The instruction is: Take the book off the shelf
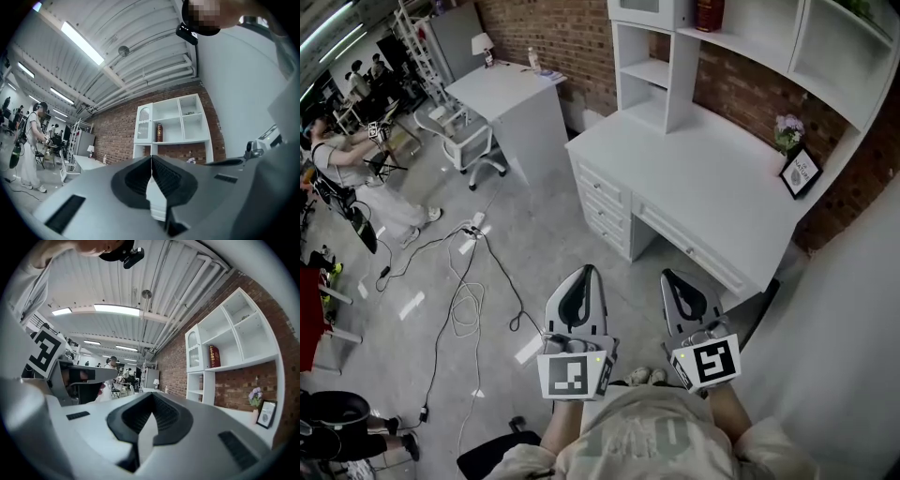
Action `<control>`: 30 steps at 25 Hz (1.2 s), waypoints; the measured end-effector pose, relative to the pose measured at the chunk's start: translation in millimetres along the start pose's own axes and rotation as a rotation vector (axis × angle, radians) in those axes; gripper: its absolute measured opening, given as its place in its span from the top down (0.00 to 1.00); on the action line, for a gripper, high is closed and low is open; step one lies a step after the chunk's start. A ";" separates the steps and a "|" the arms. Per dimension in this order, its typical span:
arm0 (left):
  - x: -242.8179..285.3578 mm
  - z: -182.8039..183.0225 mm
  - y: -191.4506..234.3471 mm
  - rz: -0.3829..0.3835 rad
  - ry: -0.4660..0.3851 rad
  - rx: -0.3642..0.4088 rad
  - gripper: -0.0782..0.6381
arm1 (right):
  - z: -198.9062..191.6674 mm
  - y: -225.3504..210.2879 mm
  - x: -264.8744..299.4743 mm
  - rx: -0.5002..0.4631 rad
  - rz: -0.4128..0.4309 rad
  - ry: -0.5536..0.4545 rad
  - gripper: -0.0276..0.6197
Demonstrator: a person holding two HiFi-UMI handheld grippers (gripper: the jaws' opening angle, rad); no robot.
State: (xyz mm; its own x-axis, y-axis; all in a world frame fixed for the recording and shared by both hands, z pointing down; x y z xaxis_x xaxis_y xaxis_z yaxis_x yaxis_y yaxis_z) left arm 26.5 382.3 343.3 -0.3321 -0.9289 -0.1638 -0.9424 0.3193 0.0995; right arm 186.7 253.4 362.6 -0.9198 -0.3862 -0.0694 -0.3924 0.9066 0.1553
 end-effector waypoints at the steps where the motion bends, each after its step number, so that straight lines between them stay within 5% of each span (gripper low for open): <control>1: -0.7 -1.8 5.2 -0.001 0.007 0.002 0.87 | -0.9 2.7 2.1 -0.004 -0.005 0.007 0.94; 16: 42.6 -29.0 42.8 -0.005 0.042 -0.040 0.87 | -25.1 -25.1 -1.6 0.053 -0.200 0.124 0.94; 22: 61.2 -18.9 27.7 -0.027 0.034 -0.016 0.87 | -26.6 -41.3 23.7 0.070 -0.130 0.117 0.94; 30: 107.4 -29.0 45.9 0.072 0.048 0.036 0.87 | -48.4 -74.4 88.3 0.114 -0.039 0.081 0.94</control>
State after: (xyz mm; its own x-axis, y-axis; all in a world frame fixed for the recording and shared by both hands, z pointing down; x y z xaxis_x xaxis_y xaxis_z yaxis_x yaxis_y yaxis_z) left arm -51.2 291.7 358.7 -0.3973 -0.9110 -0.1103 -0.9174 0.3911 0.0736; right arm 134.5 143.6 392.5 -0.9031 -0.4294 0.0071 -0.4288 0.9025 0.0406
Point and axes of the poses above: the fingertips, and each gripper's own axes: x forward along the fingers, y to its left, z out of its top, the point moved 10 cm from there along -x, backward along the fingers, and after that the axes turned 2 degrees about -x, right-handed, at the moved point
